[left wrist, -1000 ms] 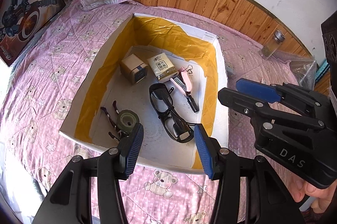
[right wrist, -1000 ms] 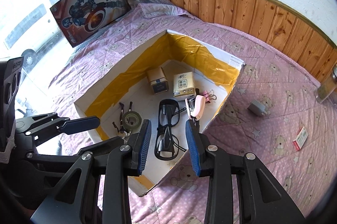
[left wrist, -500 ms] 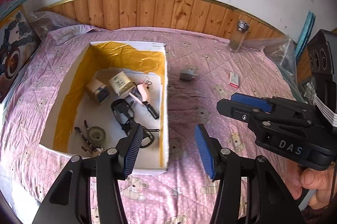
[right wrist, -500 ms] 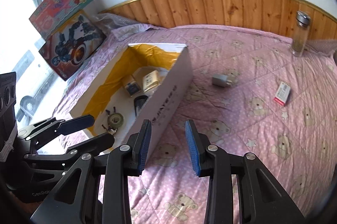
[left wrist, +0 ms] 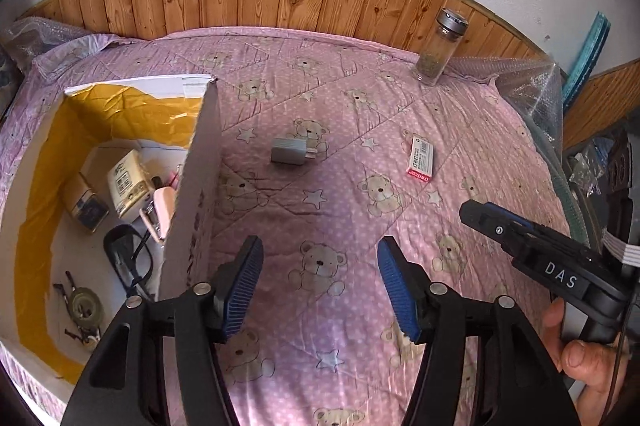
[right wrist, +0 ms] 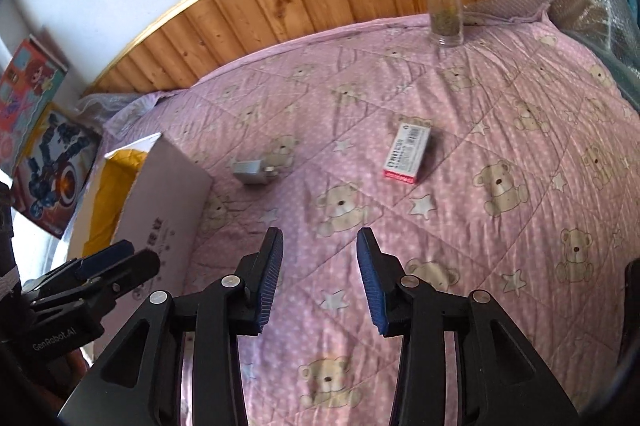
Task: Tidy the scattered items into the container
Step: 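Move both tools out of the box toward the white charger and red staple box, then grasp the white charger plug with the left tool while the right tool grasps the red staple box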
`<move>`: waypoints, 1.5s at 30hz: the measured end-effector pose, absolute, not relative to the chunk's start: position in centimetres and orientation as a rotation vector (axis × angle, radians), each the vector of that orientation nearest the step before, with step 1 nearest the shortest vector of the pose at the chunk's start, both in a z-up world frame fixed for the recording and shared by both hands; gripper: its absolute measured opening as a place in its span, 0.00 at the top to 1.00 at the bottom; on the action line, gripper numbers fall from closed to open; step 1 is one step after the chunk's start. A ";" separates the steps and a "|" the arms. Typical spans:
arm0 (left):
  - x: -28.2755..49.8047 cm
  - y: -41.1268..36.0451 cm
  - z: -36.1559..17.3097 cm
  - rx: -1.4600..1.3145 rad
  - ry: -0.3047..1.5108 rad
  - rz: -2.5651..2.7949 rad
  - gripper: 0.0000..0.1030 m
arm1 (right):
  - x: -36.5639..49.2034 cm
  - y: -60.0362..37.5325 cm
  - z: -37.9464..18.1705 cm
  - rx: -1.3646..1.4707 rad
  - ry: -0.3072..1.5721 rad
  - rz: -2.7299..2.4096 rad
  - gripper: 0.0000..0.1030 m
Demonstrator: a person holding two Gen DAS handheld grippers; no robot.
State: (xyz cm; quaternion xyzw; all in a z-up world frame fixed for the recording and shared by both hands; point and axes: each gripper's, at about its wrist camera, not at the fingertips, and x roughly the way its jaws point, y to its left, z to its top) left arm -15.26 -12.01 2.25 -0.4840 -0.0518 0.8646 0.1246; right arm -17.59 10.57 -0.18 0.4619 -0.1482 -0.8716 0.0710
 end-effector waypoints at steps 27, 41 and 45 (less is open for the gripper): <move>-32.8 -9.3 -10.0 -1.640 -0.110 2.526 0.39 | -31.2 14.1 -10.1 1.588 -0.355 -2.690 0.36; -32.2 -9.6 -9.0 -1.593 -0.144 2.516 0.50 | -29.7 14.9 -8.7 1.477 -0.496 -2.640 0.85; -31.5 -9.6 -8.3 -1.581 -0.148 2.521 0.50 | -28.8 14.4 -7.7 1.455 -0.495 -2.637 0.85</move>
